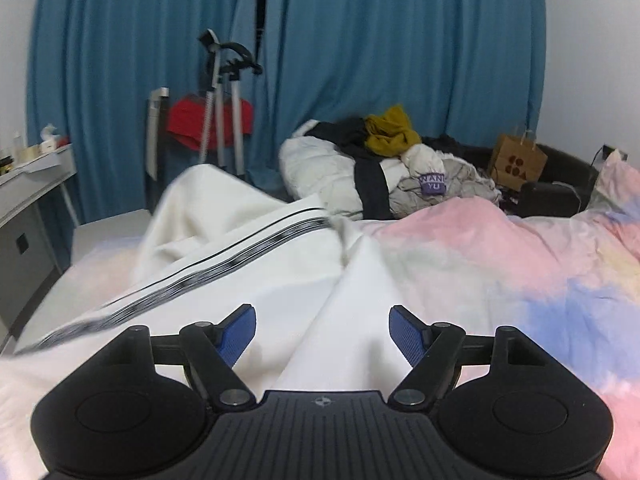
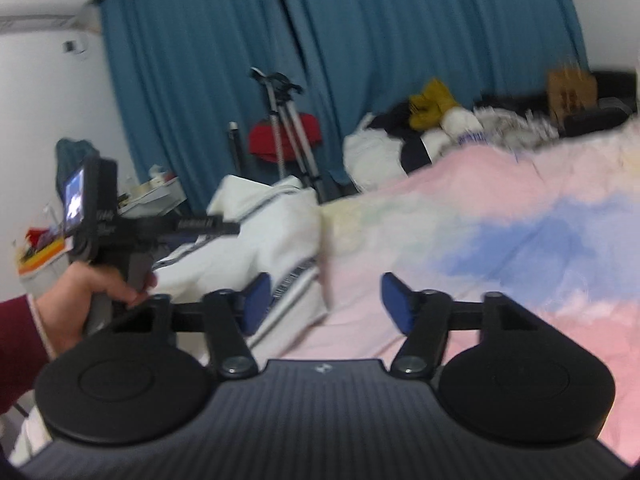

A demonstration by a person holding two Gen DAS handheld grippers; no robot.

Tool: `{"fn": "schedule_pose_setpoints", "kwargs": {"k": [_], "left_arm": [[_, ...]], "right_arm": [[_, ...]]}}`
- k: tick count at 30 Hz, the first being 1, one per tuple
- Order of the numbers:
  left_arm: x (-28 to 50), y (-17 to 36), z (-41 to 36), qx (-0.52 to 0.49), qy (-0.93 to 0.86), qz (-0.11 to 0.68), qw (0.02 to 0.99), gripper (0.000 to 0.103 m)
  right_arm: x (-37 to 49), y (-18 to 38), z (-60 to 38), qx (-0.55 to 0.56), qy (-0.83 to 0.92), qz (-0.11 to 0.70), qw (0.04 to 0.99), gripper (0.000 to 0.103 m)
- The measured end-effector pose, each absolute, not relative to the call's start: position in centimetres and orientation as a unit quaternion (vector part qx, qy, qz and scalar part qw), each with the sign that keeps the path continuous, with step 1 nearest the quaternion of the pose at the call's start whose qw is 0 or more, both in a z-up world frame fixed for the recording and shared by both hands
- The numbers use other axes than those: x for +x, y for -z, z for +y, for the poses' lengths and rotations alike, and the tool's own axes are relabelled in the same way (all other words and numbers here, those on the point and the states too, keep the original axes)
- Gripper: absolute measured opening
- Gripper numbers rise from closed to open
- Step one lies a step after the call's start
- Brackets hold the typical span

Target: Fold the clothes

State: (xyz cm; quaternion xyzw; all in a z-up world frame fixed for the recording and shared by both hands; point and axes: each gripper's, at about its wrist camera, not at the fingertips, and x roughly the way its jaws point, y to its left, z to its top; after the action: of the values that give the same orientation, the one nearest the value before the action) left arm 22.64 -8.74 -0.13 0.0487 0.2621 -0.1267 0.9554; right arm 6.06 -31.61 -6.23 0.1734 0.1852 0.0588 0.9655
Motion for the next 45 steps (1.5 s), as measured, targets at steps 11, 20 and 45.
{"fn": "schedule_pose_setpoints", "kwargs": {"k": [11, 20, 45], "left_arm": [[32.3, 3.9, -19.0, 0.168, 0.129, 0.296, 0.931, 0.007], [17.7, -2.5, -19.5, 0.172, 0.252, 0.210, 0.929, 0.005], [-2.4, 7.3, -8.7, -0.009, 0.367, 0.294, 0.883, 0.006]], "right_arm": [[8.6, 11.1, -34.8, 0.205, -0.052, 0.203, 0.956, 0.053], [7.0, 9.7, -36.5, 0.236, -0.052, 0.173, 0.955, 0.049], [12.8, 11.2, -37.1, 0.360, -0.105, 0.278, 0.884, 0.049]]}}
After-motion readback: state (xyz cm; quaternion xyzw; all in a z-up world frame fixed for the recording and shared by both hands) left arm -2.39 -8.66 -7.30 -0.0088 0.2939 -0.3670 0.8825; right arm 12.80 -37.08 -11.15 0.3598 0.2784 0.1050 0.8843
